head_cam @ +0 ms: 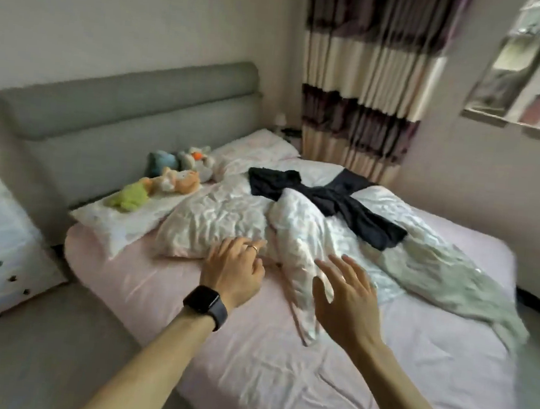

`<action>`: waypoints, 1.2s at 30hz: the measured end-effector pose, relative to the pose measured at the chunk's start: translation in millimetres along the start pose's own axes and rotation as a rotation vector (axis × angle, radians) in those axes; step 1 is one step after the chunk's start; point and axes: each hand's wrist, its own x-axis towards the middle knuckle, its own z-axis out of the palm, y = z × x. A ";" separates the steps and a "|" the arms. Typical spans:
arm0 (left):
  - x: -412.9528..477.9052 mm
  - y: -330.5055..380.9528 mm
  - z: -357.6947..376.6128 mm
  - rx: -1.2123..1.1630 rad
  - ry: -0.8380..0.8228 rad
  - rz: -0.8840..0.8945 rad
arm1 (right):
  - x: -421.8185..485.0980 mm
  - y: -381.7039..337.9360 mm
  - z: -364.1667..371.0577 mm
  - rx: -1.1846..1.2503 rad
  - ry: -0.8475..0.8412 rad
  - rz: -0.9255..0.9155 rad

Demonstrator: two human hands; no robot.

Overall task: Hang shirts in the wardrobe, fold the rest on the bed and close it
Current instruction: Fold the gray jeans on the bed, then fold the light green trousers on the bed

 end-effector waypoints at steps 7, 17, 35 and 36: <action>-6.4 148.3 65.4 -0.155 -0.153 0.445 | -119.7 103.8 -91.4 -0.240 0.104 0.495; -99.8 354.1 119.0 -0.228 -0.366 0.953 | -293.6 163.8 -211.0 -0.457 0.281 1.048; -150.1 651.8 146.4 -0.263 -0.355 1.271 | -358.3 315.6 -384.3 -0.681 0.414 1.152; -147.6 667.5 146.8 -0.267 -0.357 1.268 | -356.7 327.0 -396.1 -0.686 0.414 1.154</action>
